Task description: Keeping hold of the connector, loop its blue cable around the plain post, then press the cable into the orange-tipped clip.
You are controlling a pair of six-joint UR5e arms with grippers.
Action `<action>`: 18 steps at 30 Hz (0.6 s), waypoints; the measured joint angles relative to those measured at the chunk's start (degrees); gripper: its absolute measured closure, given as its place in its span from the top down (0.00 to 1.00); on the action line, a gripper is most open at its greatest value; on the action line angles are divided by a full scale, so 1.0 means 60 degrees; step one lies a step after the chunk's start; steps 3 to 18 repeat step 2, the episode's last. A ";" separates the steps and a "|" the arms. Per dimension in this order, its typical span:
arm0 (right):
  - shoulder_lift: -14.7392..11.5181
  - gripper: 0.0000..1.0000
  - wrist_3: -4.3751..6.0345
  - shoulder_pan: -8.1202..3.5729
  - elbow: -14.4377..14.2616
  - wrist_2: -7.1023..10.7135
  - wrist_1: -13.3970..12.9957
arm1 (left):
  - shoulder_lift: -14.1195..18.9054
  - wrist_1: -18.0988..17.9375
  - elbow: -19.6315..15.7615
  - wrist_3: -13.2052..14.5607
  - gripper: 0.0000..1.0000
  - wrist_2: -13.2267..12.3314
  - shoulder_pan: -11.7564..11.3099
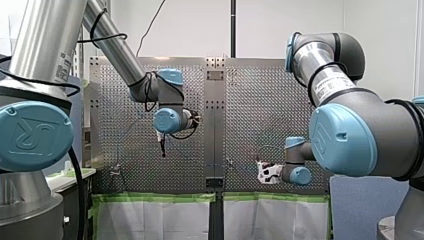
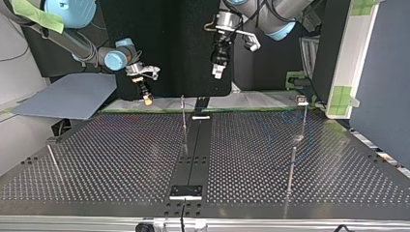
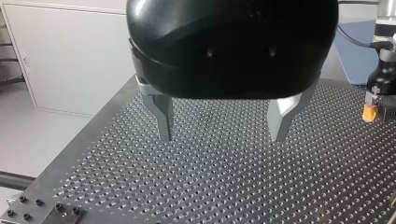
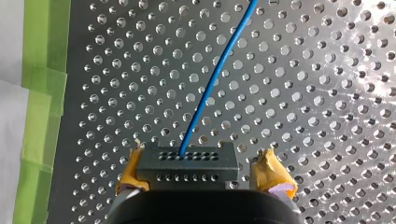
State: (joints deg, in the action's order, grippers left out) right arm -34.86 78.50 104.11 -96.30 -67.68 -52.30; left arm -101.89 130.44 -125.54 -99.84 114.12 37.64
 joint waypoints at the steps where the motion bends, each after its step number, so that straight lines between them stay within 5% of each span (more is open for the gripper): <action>1: 0.0000 1.00 0.0000 0.0000 0.0001 0.0000 0.0000 | 0.0000 0.0000 0.0000 0.0000 1.00 0.0000 0.0000; 18: 0.0001 1.00 0.0000 0.0000 0.0000 0.0000 0.0000 | 0.0000 0.0000 0.0000 0.0000 1.00 0.0000 0.0000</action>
